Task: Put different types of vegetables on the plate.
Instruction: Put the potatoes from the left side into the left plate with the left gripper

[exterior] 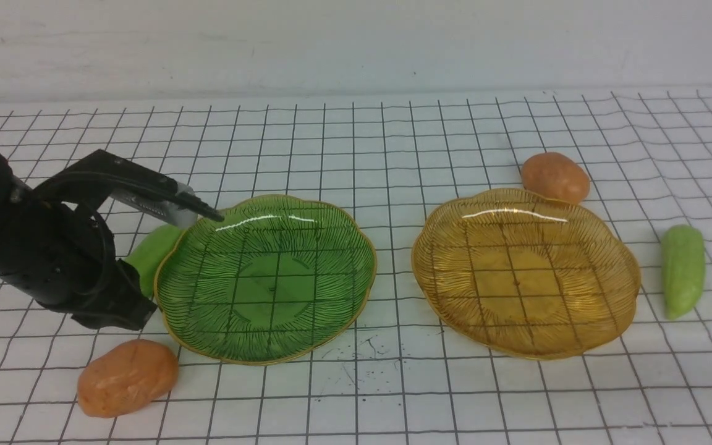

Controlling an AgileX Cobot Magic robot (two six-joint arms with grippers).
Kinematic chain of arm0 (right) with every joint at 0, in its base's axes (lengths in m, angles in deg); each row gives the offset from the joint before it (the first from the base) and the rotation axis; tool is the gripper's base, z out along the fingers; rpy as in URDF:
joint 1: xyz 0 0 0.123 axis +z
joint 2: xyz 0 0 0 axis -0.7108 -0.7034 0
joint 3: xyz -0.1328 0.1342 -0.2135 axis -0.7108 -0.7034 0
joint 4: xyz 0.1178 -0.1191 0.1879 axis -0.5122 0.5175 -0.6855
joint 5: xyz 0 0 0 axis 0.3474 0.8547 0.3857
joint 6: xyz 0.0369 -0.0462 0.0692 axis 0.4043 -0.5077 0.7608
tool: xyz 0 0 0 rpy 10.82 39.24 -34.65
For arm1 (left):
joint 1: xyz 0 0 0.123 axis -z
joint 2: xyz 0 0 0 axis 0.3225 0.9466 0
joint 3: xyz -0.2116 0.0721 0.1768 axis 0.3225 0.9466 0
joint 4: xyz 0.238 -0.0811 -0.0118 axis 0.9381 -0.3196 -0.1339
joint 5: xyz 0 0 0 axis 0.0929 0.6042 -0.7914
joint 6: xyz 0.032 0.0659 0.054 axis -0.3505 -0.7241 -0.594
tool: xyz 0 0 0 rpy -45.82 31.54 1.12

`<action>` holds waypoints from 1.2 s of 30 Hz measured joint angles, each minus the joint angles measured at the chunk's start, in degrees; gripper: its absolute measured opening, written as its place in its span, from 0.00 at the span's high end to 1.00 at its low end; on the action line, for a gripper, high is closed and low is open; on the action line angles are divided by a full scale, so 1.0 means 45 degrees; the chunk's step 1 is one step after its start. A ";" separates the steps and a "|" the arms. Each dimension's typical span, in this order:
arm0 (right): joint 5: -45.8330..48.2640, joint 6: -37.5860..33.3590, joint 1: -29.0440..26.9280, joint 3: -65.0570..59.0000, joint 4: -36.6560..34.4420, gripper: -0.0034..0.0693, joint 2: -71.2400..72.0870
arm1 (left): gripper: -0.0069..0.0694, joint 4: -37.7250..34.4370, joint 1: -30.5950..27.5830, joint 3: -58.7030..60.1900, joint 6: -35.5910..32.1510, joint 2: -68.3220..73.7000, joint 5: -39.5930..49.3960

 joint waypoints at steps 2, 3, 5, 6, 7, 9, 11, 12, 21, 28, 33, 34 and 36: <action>0.0850 -0.0782 0.0000 0.0552 0.0178 0.97 -0.1085 | 0.36 0.0108 0.0000 0.0000 -0.0465 0.0065 -0.0057; 0.1144 -0.1081 0.0000 0.0708 0.0210 0.97 -0.1444 | 0.29 0.0202 0.0000 0.0000 -0.0786 0.0155 -0.0143; 0.1436 -0.1394 0.0000 0.0820 0.0308 0.97 -0.2066 | 0.15 0.0378 0.0000 0.0000 -0.1696 0.0433 -0.0329; 0.1486 -0.1499 0.0000 0.0832 0.0349 0.97 -0.2254 | 0.09 0.0487 0.0000 0.0000 -0.1970 0.0719 -0.0356; 0.1531 -0.1628 0.0000 0.0832 0.0362 0.97 -0.2371 | 0.06 0.0566 0.0000 0.0000 -0.2132 0.1039 -0.0356; 0.1590 -0.1742 0.0000 0.0832 0.0362 0.97 -0.2442 | 0.02 0.0758 0.0000 0.0000 -0.2304 0.1705 -0.0356; 0.1605 -0.1814 0.0000 0.0832 0.0362 0.97 -0.2442 | 0.02 0.0912 0.0000 0.0000 -0.2318 0.2193 -0.0356; 0.1622 -0.1830 0.0000 0.0832 0.0362 0.97 -0.2442 | 0.02 0.0980 0.0000 0.0000 -0.2318 0.2410 -0.0356; 0.1612 -0.1876 0.0000 0.0841 0.0362 0.97 -0.2442 | 0.03 0.1782 0.0000 0.0000 -0.1834 0.3618 -0.0473; 0.1288 -0.1876 0.0000 0.0899 0.0362 0.97 -0.2637 | 0.26 0.1808 0.0000 -0.0036 -0.1003 0.4093 0.0291; 0.2040 -0.1792 0.0000 0.2162 0.0767 0.97 -0.4198 | 0.25 0.1785 0.0085 -0.0497 0.0642 0.4059 0.2314; 0.2329 -0.1741 0.0000 0.2722 0.1068 0.97 -0.4706 | 0.25 0.1608 0.0083 -0.0676 0.0993 0.3945 0.2650; 0.2837 -0.1384 0.0000 0.3780 0.1937 0.97 -0.5886 | 0.25 0.1084 0.0083 -0.0983 0.1340 0.3512 0.3000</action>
